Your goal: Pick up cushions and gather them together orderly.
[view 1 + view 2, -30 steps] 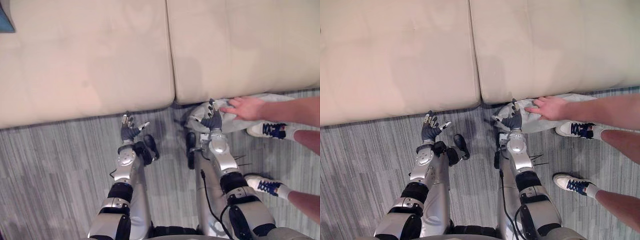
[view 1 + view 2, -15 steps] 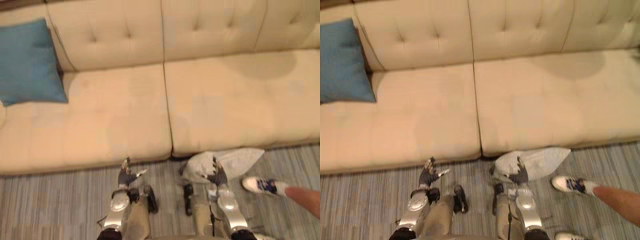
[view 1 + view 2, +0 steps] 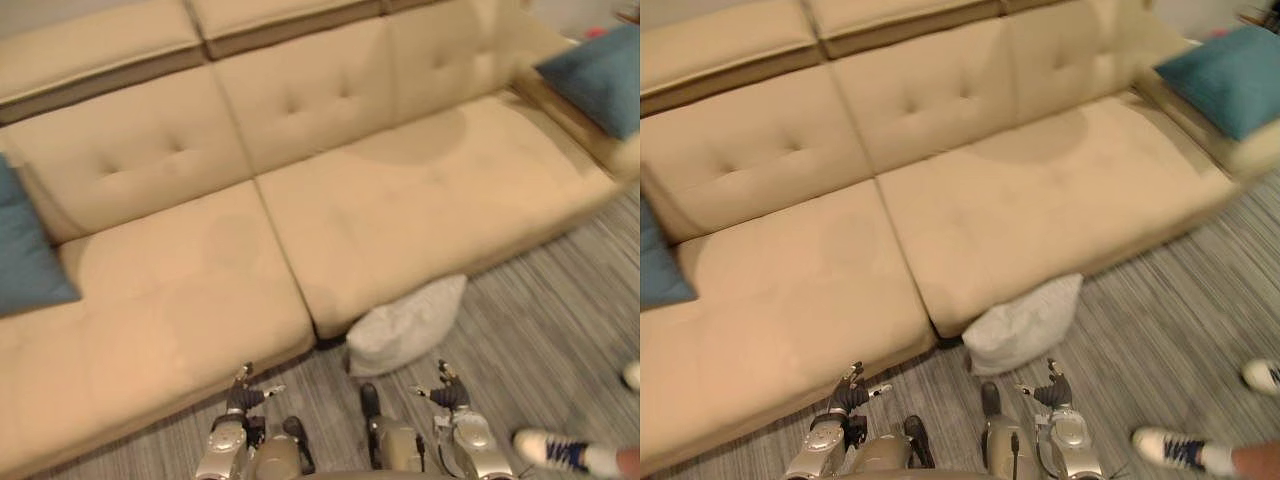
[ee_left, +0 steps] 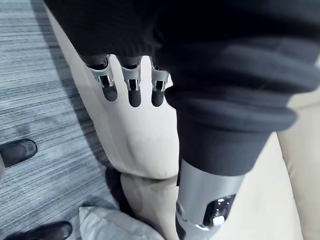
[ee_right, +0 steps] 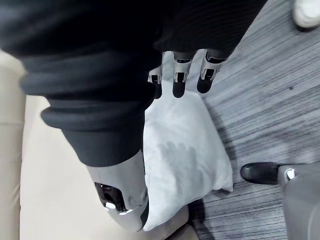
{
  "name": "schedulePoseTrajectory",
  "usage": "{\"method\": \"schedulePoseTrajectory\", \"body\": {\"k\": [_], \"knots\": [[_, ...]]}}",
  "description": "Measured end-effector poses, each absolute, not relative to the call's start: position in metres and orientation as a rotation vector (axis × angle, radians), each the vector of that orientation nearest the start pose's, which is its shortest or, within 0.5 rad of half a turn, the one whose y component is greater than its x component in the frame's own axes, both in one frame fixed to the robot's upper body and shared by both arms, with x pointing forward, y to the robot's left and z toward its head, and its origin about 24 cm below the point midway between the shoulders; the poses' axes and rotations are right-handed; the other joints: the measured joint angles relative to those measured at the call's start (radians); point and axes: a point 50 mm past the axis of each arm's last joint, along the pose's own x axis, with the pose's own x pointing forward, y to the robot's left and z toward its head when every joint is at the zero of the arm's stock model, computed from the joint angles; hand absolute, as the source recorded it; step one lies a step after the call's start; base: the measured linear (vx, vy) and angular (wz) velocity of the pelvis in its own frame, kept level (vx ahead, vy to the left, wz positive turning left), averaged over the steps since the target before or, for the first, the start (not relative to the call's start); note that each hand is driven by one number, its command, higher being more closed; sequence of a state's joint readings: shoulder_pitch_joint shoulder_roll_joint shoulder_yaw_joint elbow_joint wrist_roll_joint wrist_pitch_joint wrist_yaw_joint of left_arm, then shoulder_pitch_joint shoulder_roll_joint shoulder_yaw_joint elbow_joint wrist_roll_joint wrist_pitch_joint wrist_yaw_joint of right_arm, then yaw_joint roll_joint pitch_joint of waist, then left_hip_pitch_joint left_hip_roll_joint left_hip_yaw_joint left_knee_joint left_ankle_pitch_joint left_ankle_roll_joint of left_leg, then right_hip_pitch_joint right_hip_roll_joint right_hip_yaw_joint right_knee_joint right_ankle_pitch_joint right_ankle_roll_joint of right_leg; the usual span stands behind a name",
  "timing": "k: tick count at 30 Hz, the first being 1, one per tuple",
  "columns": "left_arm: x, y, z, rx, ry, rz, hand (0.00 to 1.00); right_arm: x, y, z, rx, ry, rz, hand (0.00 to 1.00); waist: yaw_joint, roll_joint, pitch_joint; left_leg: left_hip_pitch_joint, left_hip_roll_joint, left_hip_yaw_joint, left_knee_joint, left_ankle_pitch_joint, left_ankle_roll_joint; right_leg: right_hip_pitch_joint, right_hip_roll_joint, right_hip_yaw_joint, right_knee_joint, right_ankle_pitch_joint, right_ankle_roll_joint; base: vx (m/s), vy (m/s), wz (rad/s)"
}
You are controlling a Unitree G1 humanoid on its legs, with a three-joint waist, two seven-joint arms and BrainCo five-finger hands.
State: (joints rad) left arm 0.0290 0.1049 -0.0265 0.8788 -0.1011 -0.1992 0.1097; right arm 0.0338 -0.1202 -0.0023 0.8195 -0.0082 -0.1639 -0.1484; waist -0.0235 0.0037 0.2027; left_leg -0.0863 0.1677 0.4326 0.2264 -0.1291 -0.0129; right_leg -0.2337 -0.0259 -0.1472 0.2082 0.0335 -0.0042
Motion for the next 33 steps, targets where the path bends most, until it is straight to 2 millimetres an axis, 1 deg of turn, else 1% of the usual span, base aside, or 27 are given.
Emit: {"method": "schedulePoseTrajectory", "body": {"k": [1, 2, 3, 4, 5, 6, 7, 8, 9, 10, 13, 14, 16, 17, 18, 20, 21, 22, 23, 26, 27, 28, 29, 30, 31, 32, 33], "knots": [[0.165, 0.190, -0.123, 0.059, 0.701, 0.174, 0.00, 0.168, -0.202, -0.117, -0.172, 0.689, -0.194, 0.00, 0.000, -0.002, 0.000, 0.012, 0.004, 0.021, 0.004, 0.001, 0.000, -0.005, -0.035, -0.081, 0.125, -0.086, -0.016, -0.19, -0.120, -0.57], [0.164, 0.190, -0.123, 0.058, 0.703, 0.174, 0.00, 0.166, -0.203, -0.118, -0.174, 0.699, -0.197, 0.00, 0.004, -0.002, 0.000, 0.025, 0.012, 0.040, 0.011, 0.001, 0.000, 0.003, -0.062, -0.117, 0.204, -0.136, -0.013, -0.21, -0.143, -0.73], [0.162, 0.191, -0.124, 0.059, 0.711, 0.177, 0.00, 0.162, -0.203, -0.121, -0.175, 0.717, -0.198, 0.00, 0.007, -0.007, -0.002, 0.047, 0.029, 0.073, 0.032, 0.001, 0.000, 0.046, -0.145, -0.172, 0.299, -0.197, 0.009, -0.16, -0.143, -0.65], [0.159, 0.192, -0.125, 0.061, 0.719, 0.179, 0.00, 0.162, -0.203, -0.121, -0.175, 0.718, -0.197, 0.00, 0.008, -0.013, -0.005, 0.052, 0.029, 0.080, 0.037, 0.000, -0.002, 0.063, -0.176, -0.183, 0.304, -0.208, 0.014, -0.22, -0.232, -0.70], [0.158, 0.198, -0.125, 0.077, 0.721, 0.185, 0.00, 0.161, -0.202, -0.121, -0.173, 0.721, -0.196, 0.00, 0.010, -0.043, -0.012, 0.055, 0.021, 0.099, 0.052, -0.002, -0.019, 0.086, -0.220, -0.177, 0.259, -0.243, 0.069, -0.15, -0.188, -0.43], [0.159, 0.199, -0.124, 0.078, 0.720, 0.189, 0.00, 0.160, -0.202, -0.122, -0.174, 0.726, -0.197, 0.00, 0.009, -0.050, -0.009, 0.051, 0.011, 0.086, 0.057, -0.013, -0.052, 0.104, -0.201, -0.174, 0.205, -0.260, 0.073, -0.18, -0.251, -0.72], [0.152, 0.191, -0.129, 0.047, 0.750, 0.191, 0.00, 0.162, -0.207, -0.121, -0.183, 0.727, -0.206, 0.00, 0.009, -0.010, -0.019, 0.054, 0.031, 0.034, 0.007, -0.010, -0.062, 0.143, -0.113, -0.148, 0.060, -0.204, 0.070, -0.10, -0.148, -0.71], [0.149, 0.191, -0.130, 0.039, 0.755, 0.197, 0.00, 0.162, -0.207, -0.121, -0.185, 0.727, -0.206, 0.00, 0.017, -0.006, -0.022, 0.061, 0.041, 0.033, -0.015, -0.009, -0.064, 0.153, -0.090, -0.141, 0.017, -0.199, 0.070, -0.08, -0.156, -1.18], [0.145, 0.191, -0.131, 0.034, 0.763, 0.203, 0.00, 0.165, -0.208, -0.119, -0.188, 0.717, -0.205, 0.00, 0.038, 0.003, -0.028, 0.064, 0.063, 0.043, -0.030, -0.003, -0.073, 0.161, -0.055, -0.128, -0.035, -0.176, 0.048, -0.06, -0.132, -1.28], [0.142, 0.191, -0.132, 0.033, 0.772, 0.207, 0.00, 0.166, -0.207, -0.119, -0.187, 0.715, -0.204, 0.00, 0.042, 0.000, -0.025, 0.063, 0.094, 0.050, 0.016, 0.007, -0.082, 0.159, -0.018, -0.100, -0.058, -0.128, 0.028, -0.06, -0.132, -1.20], [0.135, 0.188, -0.136, 0.020, 0.794, 0.208, 0.00, 0.162, -0.204, -0.121, -0.180, 0.722, -0.200, 0.00, 0.043, -0.006, -0.023, 0.076, 0.134, 0.058, 0.074, 0.011, -0.084, 0.163, 0.021, -0.051, -0.053, -0.122, 0.021, 0.00, -0.141, -0.72], [0.131, 0.184, -0.137, 0.009, 0.805, 0.204, 0.00, 0.160, -0.205, -0.121, -0.181, 0.724, -0.203, 0.00, 0.043, -0.006, -0.023, 0.078, 0.140, 0.052, 0.104, 0.010, -0.082, 0.161, 0.028, -0.017, -0.047, -0.118, 0.007, 0.06, -0.057, -0.70], [0.131, 0.181, -0.139, -0.003, 0.809, 0.195, 0.00, 0.159, -0.208, -0.121, -0.187, 0.725, -0.209, 0.00, 0.043, -0.001, -0.019, 0.045, 0.125, -0.028, 0.174, -0.017, -0.078, 0.161, 0.022, 0.026, -0.039, -0.113, -0.004, 0.06, 0.011, -0.67], [0.130, 0.178, -0.140, -0.011, 0.816, 0.190, 0.00, 0.160, -0.211, -0.120, -0.193, 0.724, -0.212, 0.00, 0.045, 0.008, -0.016, 0.029, 0.079, -0.106, 0.185, -0.047, -0.084, 0.162, 0.016, 0.053, -0.035, -0.114, -0.009, 0.05, 0.126, -0.57], [0.130, 0.176, -0.140, -0.016, 0.819, 0.186, 0.00, 0.160, -0.214, -0.119, -0.199, 0.721, -0.218, 0.00, 0.046, 0.027, -0.010, 0.012, 0.040, -0.138, 0.192, -0.060, -0.073, 0.171, 0.012, 0.070, -0.035, -0.112, -0.013, 0.05, 0.153, -0.52], [0.129, 0.176, -0.141, -0.019, 0.821, 0.186, 0.00, 0.160, -0.215, -0.119, -0.199, 0.722, -0.221, 0.00, 0.058, 0.045, -0.002, -0.024, -0.002, -0.155, 0.187, -0.069, -0.057, 0.179, 0.008, 0.099, -0.030, -0.120, -0.001, 0.04, 0.202, -0.50], [0.126, 0.178, -0.141, -0.022, 0.826, 0.198, 0.00, 0.160, -0.215, -0.120, -0.203, 0.724, -0.218, 0.00, 0.087, 0.053, -0.003, -0.025, -0.012, -0.157, 0.154, -0.085, -0.033, 0.169, 0.015, 0.126, -0.007, -0.135, 0.022, 0.05, 0.278, -0.63], [0.126, 0.181, -0.141, -0.023, 0.828, 0.208, 0.00, 0.159, -0.210, -0.121, -0.201, 0.727, -0.199, 0.00, 0.099, 0.055, -0.009, -0.016, -0.017, -0.143, 0.156, -0.106, -0.036, 0.160, 0.013, 0.146, 0.007, -0.147, 0.038, 0.08, 0.233, -0.46], [0.124, 0.182, -0.141, -0.025, 0.829, 0.214, 0.00, 0.159, -0.206, -0.122, -0.201, 0.729, -0.184, 0.00, 0.100, 0.046, -0.015, -0.018, -0.027, -0.139, 0.161, -0.121, -0.019, 0.155, 0.006, 0.152, 0.015, -0.149, 0.042, 0.14, 0.210, -0.16], [0.122, 0.188, -0.142, -0.045, 0.834, 0.254, 0.00, 0.160, -0.205, -0.122, -0.204, 0.730, -0.178, 0.00, 0.099, 0.024, -0.018, 0.010, -0.084, -0.123, 0.167, -0.172, 0.011, 0.113, -0.046, 0.177, 0.162, -0.221, 0.110, 0.19, 0.225, -0.01], [0.119, 0.189, -0.143, -0.040, 0.846, 0.257, 0.00, 0.161, -0.204, -0.121, -0.202, 0.727, -0.174, 0.00, 0.093, 0.022, -0.016, 0.042, -0.104, -0.122, 0.162, -0.194, 0.026, 0.057, -0.066, 0.186, 0.324, -0.237, 0.147, 0.22, 0.205, 0.11], [0.117, 0.192, -0.143, -0.031, 0.851, 0.259, 0.00, 0.160, -0.200, -0.123, -0.197, 0.731, -0.165, 0.00, 0.085, 0.016, -0.013, 0.081, -0.121, -0.126, 0.160, -0.205, 0.036, -0.001, -0.090, 0.179, 0.502, -0.220, 0.197, 0.31, 0.201, 0.22], [0.116, 0.194, -0.143, -0.024, 0.853, 0.261, 0.00, 0.158, -0.197, -0.124, -0.194, 0.737, -0.156, 0.00, 0.080, 0.012, -0.009, 0.110, -0.128, -0.134, 0.161, -0.213, 0.049, -0.020, -0.114, 0.164, 0.584, -0.205, 0.197, 0.38, 0.136, 0.49], [0.113, 0.196, -0.144, -0.008, 0.862, 0.254, 0.00, 0.155, -0.194, -0.125, -0.190, 0.747, -0.141, 0.00, 0.064, 0.012, -0.010, 0.148, -0.136, -0.154, 0.160, -0.224, 0.061, -0.022, -0.156, 0.101, 0.660, -0.228, 0.150, 0.36, 0.064, 0.59], [0.112, 0.196, -0.144, -0.007, 0.866, 0.251, 0.00, 0.157, -0.194, -0.125, -0.194, 0.742, -0.129, 0.00, 0.063, 0.012, -0.011, 0.177, -0.136, -0.169, 0.152, -0.228, 0.065, -0.025, -0.181, 0.037, 0.671, -0.258, 0.108, 0.38, 0.019, 0.56], [0.114, 0.197, -0.144, -0.004, 0.861, 0.252, 0.00, 0.163, -0.194, -0.122, -0.198, 0.726, -0.125, 0.00, 0.065, 0.010, -0.012, 0.195, -0.133, -0.200, 0.137, -0.228, 0.065, -0.045, -0.188, -0.014, 0.655, -0.281, 0.079, 0.39, -0.031, 0.41], [0.118, 0.199, -0.142, 0.002, 0.851, 0.252, 0.00, 0.172, -0.193, -0.118, -0.203, 0.701, -0.121, 0.00, 0.064, 0.013, -0.011, 0.204, -0.123, -0.244, 0.123, -0.228, 0.065, -0.076, -0.175, -0.050, 0.620, -0.300, 0.069, 0.39, -0.057, 0.43]]}}
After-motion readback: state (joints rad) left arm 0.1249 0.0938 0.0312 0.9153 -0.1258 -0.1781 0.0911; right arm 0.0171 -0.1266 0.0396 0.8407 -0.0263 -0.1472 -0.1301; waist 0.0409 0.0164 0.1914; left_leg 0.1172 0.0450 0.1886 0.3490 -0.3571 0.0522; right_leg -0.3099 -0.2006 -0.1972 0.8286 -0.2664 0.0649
